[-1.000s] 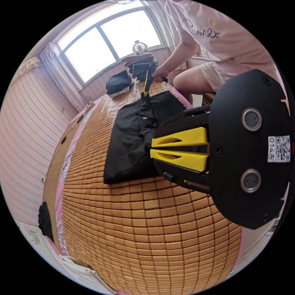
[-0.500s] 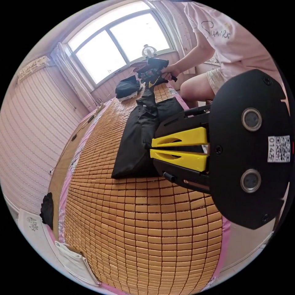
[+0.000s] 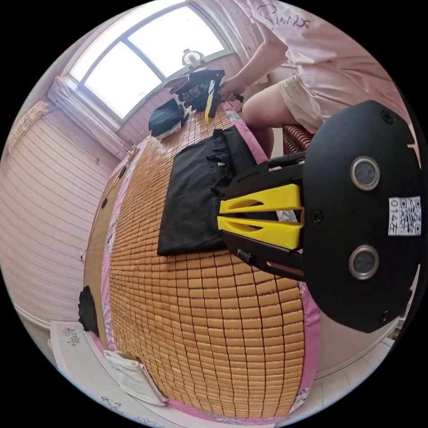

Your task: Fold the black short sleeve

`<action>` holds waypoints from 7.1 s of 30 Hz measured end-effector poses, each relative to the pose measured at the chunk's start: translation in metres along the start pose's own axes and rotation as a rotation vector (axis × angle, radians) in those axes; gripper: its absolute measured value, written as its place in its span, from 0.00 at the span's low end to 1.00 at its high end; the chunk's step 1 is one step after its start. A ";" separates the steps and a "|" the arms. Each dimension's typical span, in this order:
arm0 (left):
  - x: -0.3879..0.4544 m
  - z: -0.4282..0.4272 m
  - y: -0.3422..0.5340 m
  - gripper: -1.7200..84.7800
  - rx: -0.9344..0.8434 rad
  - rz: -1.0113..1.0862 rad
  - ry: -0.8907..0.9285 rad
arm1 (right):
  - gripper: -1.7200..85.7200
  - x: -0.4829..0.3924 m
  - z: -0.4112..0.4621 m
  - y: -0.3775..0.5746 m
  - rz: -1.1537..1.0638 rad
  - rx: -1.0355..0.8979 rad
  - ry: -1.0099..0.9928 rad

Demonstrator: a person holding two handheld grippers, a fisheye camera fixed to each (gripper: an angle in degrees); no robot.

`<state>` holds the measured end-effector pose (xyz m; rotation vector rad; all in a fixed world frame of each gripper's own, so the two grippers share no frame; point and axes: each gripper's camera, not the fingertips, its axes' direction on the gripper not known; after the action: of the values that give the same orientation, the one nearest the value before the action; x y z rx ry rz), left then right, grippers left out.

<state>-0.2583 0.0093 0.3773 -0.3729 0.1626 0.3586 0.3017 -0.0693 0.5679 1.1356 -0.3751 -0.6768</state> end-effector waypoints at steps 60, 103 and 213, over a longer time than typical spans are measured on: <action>0.166 0.233 0.086 0.05 -0.305 0.315 -0.044 | 0.01 -0.293 0.038 -0.113 -0.376 -0.392 0.285; 0.184 0.325 0.170 0.02 -0.234 0.515 -0.104 | 0.01 -0.233 0.153 -0.376 -0.441 -0.548 0.376; 0.168 0.273 0.079 0.02 0.015 0.143 0.374 | 0.04 0.051 -0.022 -0.186 -0.073 -0.042 -0.009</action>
<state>-0.1081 0.2350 0.5652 -0.4122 0.5594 0.4264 0.2967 -0.1348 0.3853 1.1109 -0.3266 -0.7513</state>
